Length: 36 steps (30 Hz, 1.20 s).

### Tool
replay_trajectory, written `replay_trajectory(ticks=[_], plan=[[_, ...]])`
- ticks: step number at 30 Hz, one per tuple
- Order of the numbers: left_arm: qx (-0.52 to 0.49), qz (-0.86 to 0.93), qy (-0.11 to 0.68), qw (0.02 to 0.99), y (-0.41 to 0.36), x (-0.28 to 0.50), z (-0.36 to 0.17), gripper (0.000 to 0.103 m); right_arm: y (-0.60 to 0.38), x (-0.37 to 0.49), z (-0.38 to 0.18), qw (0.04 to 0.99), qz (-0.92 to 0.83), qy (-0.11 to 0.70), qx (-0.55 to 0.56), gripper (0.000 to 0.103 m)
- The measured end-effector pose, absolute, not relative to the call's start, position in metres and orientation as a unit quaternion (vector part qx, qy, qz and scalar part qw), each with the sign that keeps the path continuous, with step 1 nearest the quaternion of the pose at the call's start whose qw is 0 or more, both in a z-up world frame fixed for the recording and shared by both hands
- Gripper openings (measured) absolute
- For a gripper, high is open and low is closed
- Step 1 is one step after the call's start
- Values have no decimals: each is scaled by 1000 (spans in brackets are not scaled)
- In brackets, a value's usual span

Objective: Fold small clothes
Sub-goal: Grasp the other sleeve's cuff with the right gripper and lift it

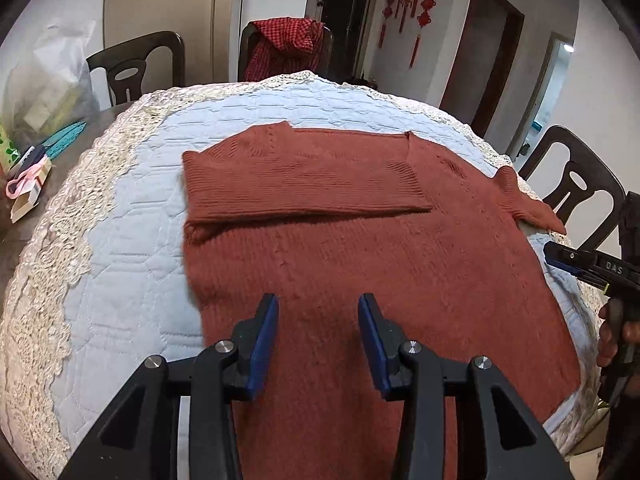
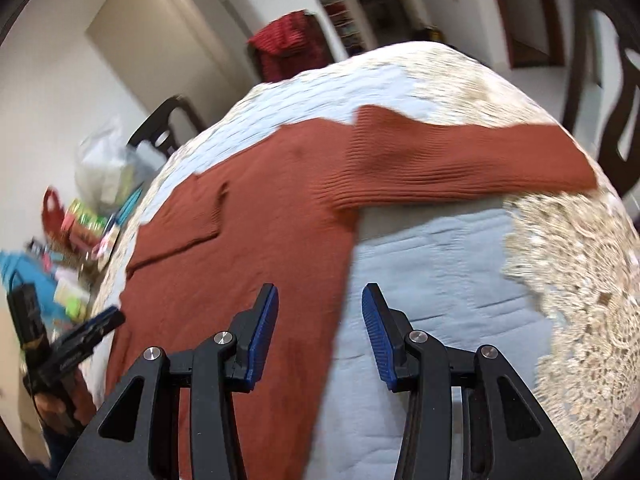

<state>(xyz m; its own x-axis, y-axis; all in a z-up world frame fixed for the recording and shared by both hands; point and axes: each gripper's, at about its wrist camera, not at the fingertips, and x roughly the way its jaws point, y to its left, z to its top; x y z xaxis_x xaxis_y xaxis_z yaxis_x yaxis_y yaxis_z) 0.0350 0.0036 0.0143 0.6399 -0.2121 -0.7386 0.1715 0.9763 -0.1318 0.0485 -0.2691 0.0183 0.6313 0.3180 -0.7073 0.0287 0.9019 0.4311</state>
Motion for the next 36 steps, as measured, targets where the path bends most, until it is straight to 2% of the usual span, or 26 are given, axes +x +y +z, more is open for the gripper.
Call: replay_trajectory(ticks=[7, 14, 22, 25, 26, 36], plan=[[-23, -107, 419, 901, -6, 46, 3, 45, -314, 69, 5, 864, 47, 411, 286, 45], [-26, -108, 413, 904, -7, 43, -5, 51, -341, 86, 8, 860, -17, 393, 325, 45], [-33, -115, 410, 904, -6, 43, -5, 54, -368, 93, 7, 854, -43, 342, 390, 44], [-37, -116, 409, 904, -5, 43, -5, 54, -366, 98, 13, 861, -47, 337, 379, 23], [-38, -116, 409, 904, -4, 43, -5, 54, -363, 98, 20, 867, -45, 331, 370, 21], [-48, -122, 408, 903, -3, 44, -5, 56, -250, 117, 100, 922, 113, 296, 224, 19]])
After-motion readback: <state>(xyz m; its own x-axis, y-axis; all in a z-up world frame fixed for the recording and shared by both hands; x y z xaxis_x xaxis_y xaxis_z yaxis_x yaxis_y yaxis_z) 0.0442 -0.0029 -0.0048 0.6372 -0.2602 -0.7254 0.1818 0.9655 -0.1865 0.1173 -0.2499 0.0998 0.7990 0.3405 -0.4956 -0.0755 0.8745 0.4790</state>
